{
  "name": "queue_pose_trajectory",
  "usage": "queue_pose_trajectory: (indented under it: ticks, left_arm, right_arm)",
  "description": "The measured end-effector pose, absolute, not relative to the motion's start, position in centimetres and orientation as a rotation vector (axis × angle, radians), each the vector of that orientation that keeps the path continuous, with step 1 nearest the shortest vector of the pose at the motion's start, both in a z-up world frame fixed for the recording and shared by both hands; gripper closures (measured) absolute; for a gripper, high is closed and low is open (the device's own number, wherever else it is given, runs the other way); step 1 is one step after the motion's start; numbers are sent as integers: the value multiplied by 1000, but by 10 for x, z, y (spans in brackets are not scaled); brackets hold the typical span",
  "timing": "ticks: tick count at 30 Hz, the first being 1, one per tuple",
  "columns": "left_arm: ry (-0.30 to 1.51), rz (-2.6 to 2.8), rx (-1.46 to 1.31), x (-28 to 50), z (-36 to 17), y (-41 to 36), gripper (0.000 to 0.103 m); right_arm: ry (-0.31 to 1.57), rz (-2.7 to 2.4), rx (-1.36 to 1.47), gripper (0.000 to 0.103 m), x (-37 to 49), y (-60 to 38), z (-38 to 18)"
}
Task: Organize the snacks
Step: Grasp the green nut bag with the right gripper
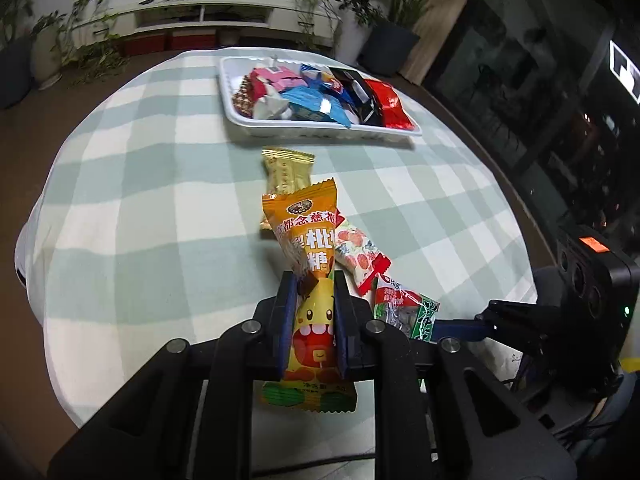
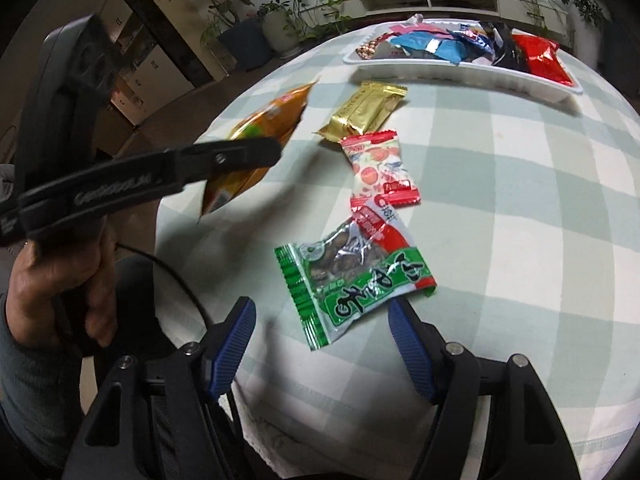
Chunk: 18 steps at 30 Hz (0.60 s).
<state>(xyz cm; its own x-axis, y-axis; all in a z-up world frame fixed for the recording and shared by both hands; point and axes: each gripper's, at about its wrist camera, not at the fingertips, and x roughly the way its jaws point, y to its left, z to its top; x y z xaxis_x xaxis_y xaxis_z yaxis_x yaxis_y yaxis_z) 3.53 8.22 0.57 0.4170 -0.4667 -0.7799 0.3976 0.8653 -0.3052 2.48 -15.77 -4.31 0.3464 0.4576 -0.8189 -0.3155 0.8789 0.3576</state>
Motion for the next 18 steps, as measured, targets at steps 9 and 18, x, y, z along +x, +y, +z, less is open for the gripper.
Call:
queue_pose_trajectory:
  ticks: [9, 18]
  left_arm:
    - [988, -543, -134, 18, -1, 92, 87]
    - [969, -510, -169, 16, -4, 96, 87]
  right_arm:
    - [1080, 283, 95, 32, 55, -176, -43]
    - [1102, 371, 15, 32, 47, -137, -43]
